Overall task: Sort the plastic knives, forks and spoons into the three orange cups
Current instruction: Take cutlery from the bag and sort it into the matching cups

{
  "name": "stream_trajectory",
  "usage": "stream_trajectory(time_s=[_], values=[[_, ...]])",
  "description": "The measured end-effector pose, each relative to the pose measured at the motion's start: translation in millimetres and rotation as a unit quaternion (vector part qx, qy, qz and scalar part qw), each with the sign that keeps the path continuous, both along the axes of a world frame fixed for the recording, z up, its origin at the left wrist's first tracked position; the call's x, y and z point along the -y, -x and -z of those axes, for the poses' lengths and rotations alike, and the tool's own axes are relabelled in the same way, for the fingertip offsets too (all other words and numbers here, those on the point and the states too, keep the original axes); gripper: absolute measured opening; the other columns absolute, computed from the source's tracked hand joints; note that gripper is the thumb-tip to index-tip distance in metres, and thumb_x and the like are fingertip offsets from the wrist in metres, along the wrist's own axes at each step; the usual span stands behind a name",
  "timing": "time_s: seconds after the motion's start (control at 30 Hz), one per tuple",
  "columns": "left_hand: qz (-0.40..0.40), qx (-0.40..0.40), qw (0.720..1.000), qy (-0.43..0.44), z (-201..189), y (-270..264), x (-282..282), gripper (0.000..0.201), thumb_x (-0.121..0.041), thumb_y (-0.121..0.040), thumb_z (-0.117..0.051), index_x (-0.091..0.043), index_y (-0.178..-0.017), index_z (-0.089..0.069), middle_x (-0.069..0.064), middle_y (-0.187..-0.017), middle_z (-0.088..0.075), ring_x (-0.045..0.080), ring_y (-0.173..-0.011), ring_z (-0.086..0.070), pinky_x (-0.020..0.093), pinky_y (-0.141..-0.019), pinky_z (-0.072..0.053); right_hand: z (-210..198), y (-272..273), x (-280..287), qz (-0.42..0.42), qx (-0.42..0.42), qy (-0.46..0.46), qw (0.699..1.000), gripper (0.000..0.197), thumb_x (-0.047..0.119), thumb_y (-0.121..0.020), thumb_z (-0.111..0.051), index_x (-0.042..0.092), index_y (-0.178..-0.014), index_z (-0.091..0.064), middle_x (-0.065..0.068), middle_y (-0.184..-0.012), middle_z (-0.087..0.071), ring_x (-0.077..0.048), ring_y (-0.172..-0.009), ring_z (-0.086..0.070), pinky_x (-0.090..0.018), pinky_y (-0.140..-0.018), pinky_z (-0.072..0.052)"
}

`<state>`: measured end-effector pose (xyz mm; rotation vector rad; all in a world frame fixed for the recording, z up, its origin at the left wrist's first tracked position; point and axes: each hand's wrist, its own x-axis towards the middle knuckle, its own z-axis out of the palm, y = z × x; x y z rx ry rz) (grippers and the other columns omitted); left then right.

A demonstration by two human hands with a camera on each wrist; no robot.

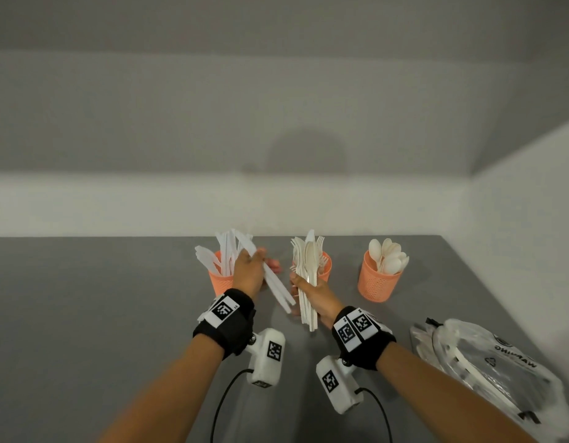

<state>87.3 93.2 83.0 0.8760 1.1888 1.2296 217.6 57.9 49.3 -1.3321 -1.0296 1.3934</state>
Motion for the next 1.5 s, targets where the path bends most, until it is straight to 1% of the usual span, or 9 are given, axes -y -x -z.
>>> stream_trajectory(time_s=[0.17,0.27,0.4,0.63,0.73,0.9,1.0,1.13,1.5], values=[[0.083,-0.068,0.994,-0.013,-4,7,2,0.017,-0.028,-0.09,-0.055,-0.014,-0.084,-0.046,0.0,-0.061,-0.035,0.008,-0.042,-0.027,0.017,-0.036,-0.023,-4,-5,7,-0.035,-0.095,0.081,0.992,0.024,0.029,-0.092,-0.054,0.016,-0.072,-0.049,0.006,-0.039,-0.036,-0.007,-0.031,-0.034,-0.017,-0.036,-0.034],[0.249,-0.065,0.966,-0.023,-9,1,18,0.031,-0.047,-0.084,-0.058,-0.016,-0.084,-0.054,0.0,-0.067,-0.051,0.01,-0.046,-0.043,0.015,-0.036,-0.03,-15,0,14,-0.146,-0.139,0.109,0.973,0.035,0.027,-0.094,-0.048,0.019,-0.06,-0.052,0.008,-0.032,-0.034,-0.003,-0.027,-0.031,-0.015,-0.032,-0.03],[0.286,-0.021,0.958,0.001,-18,-6,29,0.018,-0.025,-0.092,-0.052,-0.01,-0.097,-0.062,0.003,-0.089,-0.067,0.002,-0.069,-0.068,0.011,-0.059,-0.052,-22,6,17,-0.259,-0.128,0.137,0.948,0.049,0.023,-0.097,-0.038,0.022,-0.049,-0.052,0.008,-0.031,-0.038,-0.002,-0.026,-0.033,-0.013,-0.033,-0.032],[0.086,-0.166,0.98,-0.059,-19,-21,22,0.021,-0.008,-0.079,-0.067,0.0,-0.097,-0.059,0.008,-0.085,-0.064,0.02,-0.079,-0.061,0.019,-0.062,-0.049,-30,10,13,-0.185,0.042,0.055,0.98,0.007,0.002,-0.088,-0.054,0.002,-0.093,-0.059,-0.006,-0.064,-0.065,-0.013,-0.053,-0.062,-0.018,-0.052,-0.052],[-0.013,-0.194,0.979,-0.063,-21,-30,22,0.044,-0.018,-0.079,-0.071,-0.005,-0.115,-0.049,0.004,-0.105,-0.062,0.016,-0.091,-0.056,0.025,-0.077,-0.045,-26,18,7,-0.062,0.1,-0.03,0.993,0.034,-0.008,-0.084,-0.05,0.003,-0.116,-0.049,-0.015,-0.087,-0.066,-0.034,-0.079,-0.065,-0.016,-0.051,-0.049],[0.042,-0.163,0.985,-0.026,-30,-31,17,0.075,-0.058,-0.075,-0.063,-0.009,-0.127,-0.039,0.002,-0.114,-0.055,0.019,-0.102,-0.057,0.032,-0.079,-0.05,-18,13,3,-0.04,-0.094,0.079,0.992,0.021,0.011,-0.084,-0.037,0.013,-0.064,-0.045,0.006,-0.037,-0.032,-0.008,-0.028,-0.027,-0.015,-0.032,-0.024],[0.037,-0.105,0.994,-0.011,-28,-19,11,0.041,-0.046,-0.088,-0.054,-0.011,-0.108,-0.054,0.002,-0.086,-0.054,0.014,-0.073,-0.057,0.035,-0.069,-0.054,-21,-5,-1,-0.088,-0.204,0.131,0.966,0.022,0.018,-0.087,-0.038,0.016,-0.066,-0.046,0.007,-0.034,-0.033,-0.004,-0.024,-0.026,-0.011,-0.028,-0.021],[0.045,-0.081,0.995,-0.03,-19,-5,5,0.024,-0.025,-0.089,-0.058,-0.018,-0.069,-0.045,-0.001,-0.06,-0.033,0.005,-0.036,-0.027,0.014,-0.034,-0.025,-21,-16,-4,-0.198,-0.267,0.129,0.934,0.019,0.03,-0.068,-0.07,0.015,-0.067,-0.059,0.005,-0.037,-0.04,-0.003,-0.024,-0.033,-0.011,-0.027,-0.028],[-0.018,-0.164,0.982,-0.087,-23,-4,-12,0.018,-0.019,-0.092,-0.051,-0.011,-0.076,-0.05,0.004,-0.061,-0.054,0.016,-0.051,-0.05,0.027,-0.056,-0.044,-22,-3,7,-0.081,-0.096,0.074,0.989,0.013,0.016,-0.091,-0.055,0.016,-0.08,-0.048,0.004,-0.043,-0.046,-0.006,-0.03,-0.036,-0.015,-0.033,-0.03]])
